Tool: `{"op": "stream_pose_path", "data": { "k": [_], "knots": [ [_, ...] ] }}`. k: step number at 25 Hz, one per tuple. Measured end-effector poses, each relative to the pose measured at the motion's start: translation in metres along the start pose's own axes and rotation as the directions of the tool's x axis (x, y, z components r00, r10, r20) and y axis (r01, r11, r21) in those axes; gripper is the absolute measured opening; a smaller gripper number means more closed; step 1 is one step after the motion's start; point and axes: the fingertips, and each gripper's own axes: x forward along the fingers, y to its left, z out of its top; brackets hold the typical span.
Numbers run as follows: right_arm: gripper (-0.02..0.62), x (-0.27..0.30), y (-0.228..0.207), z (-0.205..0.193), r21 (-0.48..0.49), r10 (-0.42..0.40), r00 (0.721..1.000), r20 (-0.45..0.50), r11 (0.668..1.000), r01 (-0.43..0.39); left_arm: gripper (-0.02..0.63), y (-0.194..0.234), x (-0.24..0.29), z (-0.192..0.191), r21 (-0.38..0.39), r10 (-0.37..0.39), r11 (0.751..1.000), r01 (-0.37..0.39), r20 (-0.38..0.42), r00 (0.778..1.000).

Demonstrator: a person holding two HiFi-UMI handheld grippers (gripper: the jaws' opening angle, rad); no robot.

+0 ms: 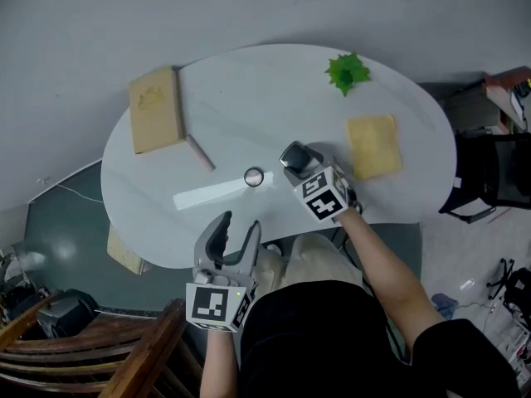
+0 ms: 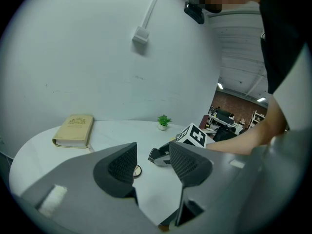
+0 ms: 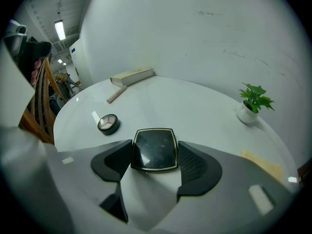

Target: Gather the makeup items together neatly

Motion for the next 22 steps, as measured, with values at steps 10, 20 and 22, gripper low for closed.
{"op": "stream_pose_path", "data": {
  "k": [10,20,22],
  "knots": [
    [0.304,-0.003,0.003,0.005,-0.009,0.016,1.0,0.024,1.0,-0.015,0.209,-0.005,0.004,-0.001,0.011,0.022,1.0,-0.022,0.025,0.999],
    [0.302,-0.038,0.007,0.017,-0.028,0.023,0.995,0.096,0.999,-0.021,0.209,-0.001,0.008,-0.001,0.04,0.032,0.999,-0.033,0.022,0.999],
    [0.304,-0.045,0.009,0.022,-0.044,0.019,0.993,0.116,0.999,-0.014,0.209,0.001,0.01,-0.002,0.044,0.031,0.999,-0.032,0.023,0.999]
  ]
}}
